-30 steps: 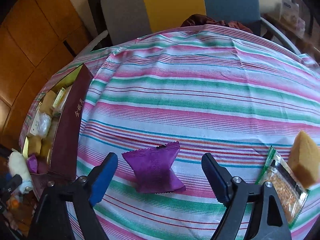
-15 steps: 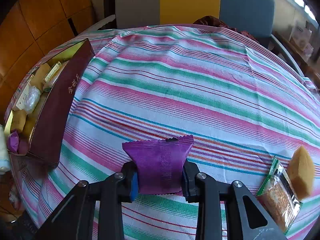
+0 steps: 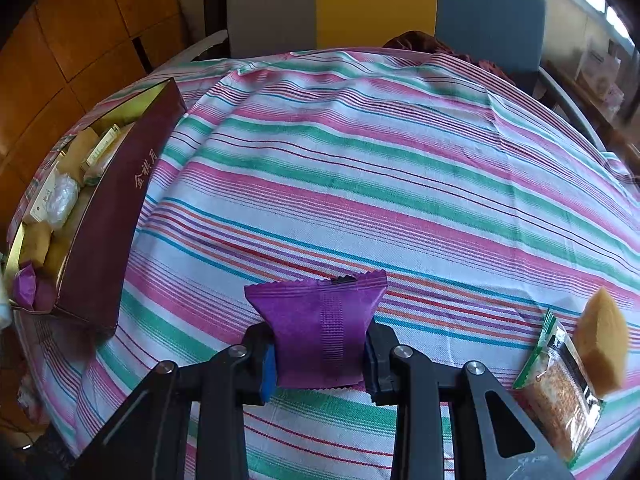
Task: Organize objects
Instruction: 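Carry the wrapped roll into the gold tray and open the left gripper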
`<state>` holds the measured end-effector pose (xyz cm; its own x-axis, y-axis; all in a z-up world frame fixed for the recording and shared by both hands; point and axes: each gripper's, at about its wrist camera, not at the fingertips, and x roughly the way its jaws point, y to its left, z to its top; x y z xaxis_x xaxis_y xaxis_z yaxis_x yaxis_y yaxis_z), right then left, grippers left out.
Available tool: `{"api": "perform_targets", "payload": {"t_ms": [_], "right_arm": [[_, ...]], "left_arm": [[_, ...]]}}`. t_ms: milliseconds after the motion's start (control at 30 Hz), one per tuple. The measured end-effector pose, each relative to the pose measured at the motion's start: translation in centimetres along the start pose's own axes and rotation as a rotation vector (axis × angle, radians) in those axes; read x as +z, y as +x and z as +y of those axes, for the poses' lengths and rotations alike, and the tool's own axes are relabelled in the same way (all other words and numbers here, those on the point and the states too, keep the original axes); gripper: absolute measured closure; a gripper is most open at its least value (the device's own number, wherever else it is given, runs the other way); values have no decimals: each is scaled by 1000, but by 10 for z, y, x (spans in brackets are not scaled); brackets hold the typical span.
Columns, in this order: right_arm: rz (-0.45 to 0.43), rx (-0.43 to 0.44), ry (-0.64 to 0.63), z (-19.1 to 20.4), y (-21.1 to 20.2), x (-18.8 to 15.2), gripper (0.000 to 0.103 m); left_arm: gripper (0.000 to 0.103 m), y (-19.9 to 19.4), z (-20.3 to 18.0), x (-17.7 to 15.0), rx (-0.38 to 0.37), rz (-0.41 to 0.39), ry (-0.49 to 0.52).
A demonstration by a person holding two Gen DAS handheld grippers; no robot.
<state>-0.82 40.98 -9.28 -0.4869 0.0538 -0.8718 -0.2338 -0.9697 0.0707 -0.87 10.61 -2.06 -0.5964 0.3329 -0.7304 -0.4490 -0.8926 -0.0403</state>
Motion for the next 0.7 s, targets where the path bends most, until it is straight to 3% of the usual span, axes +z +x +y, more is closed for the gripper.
{"api": "perform_targets", "payload": {"t_ms": [233, 367, 567, 700], "right_arm": [[-3, -7, -5, 0, 0, -1, 70], [-5, -12, -9, 1, 0, -1, 70], [-4, -15, -11, 1, 0, -1, 70], [-3, -19, -16, 2, 0, -1, 70]], "left_arm": [[50, 7, 12, 5, -8, 23, -30], [50, 9, 41, 10, -64, 41, -138], [50, 5, 90, 17, -62, 18, -241], [50, 16, 97, 18, -77, 47, -263]]}}
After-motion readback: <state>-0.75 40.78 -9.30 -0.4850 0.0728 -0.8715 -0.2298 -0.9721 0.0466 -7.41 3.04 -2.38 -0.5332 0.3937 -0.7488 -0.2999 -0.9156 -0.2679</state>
